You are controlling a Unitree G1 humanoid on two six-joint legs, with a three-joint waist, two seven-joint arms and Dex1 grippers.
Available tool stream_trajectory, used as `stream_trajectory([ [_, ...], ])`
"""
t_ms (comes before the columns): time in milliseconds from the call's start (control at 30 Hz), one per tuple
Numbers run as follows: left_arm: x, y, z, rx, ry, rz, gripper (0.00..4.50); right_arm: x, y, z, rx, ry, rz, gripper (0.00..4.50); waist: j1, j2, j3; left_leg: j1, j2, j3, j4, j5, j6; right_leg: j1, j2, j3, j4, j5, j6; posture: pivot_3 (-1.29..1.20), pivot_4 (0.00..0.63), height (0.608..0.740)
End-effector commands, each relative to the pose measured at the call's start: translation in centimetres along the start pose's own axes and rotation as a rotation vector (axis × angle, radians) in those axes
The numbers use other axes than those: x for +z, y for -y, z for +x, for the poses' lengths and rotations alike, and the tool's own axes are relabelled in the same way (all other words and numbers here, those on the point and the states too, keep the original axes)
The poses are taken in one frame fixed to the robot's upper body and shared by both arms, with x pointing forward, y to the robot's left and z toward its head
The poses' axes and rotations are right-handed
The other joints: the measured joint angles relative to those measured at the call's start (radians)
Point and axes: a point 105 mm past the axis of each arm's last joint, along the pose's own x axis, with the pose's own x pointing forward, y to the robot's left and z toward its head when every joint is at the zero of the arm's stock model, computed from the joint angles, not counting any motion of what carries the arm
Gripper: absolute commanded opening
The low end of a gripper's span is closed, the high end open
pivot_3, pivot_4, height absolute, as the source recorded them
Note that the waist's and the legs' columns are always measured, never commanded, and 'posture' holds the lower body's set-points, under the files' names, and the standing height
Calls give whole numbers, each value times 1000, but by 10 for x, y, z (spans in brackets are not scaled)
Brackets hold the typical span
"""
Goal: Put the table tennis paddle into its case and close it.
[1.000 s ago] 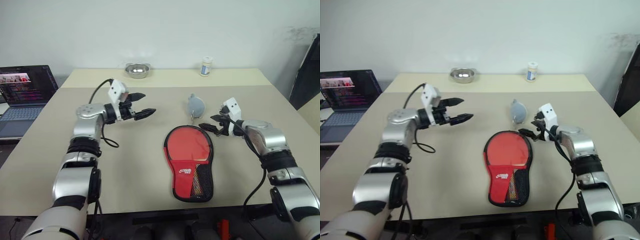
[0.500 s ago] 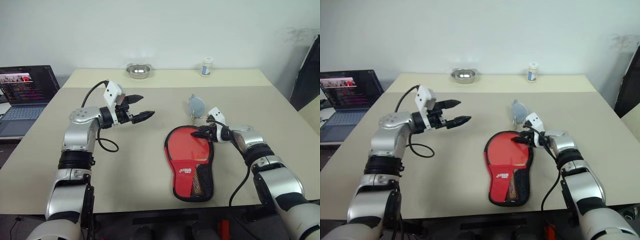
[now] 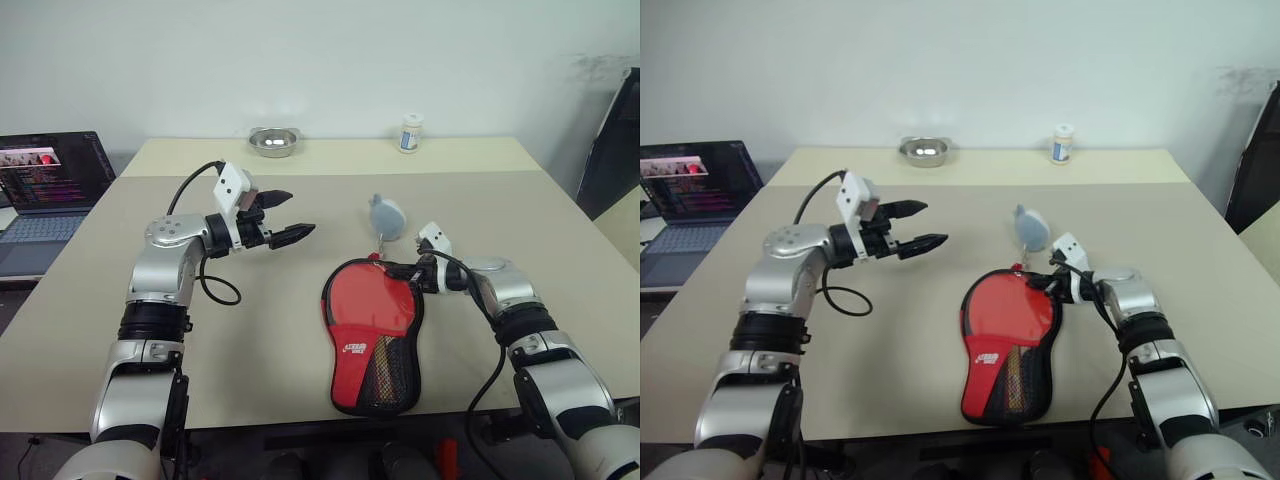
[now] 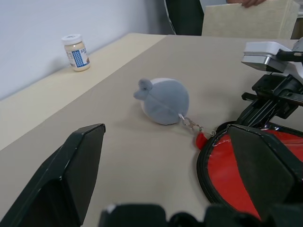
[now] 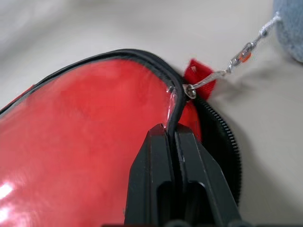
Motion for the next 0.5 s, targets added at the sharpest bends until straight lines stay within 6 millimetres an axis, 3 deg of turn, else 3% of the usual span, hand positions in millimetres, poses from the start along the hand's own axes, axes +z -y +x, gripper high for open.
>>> stream_trajectory([
  [33, 12, 1, 1, -9, 31, 38, 4500, -1, -17, 6, 73, -10, -10, 11, 0, 0, 0, 0, 0, 0, 0, 0, 0, 0, 0, 0, 0, 0, 0, 0, 150, 740],
  [200, 10, 2, 1, -10, 26, 36, 4500, -5, -27, 10, 94, -21, -23, 11, -1, 0, 0, 0, 0, 0, 0, 0, 0, 0, 0, 0, 0, 0, 0, 0, 150, 740],
  [500, 7, 3, 1, -10, 18, 40, 4500, 13, -7, 4, 10, 11, -78, 11, -3, 0, 0, 1, 0, 0, 0, 0, 0, 0, 1, 0, 1, 0, 0, 0, 150, 740],
])
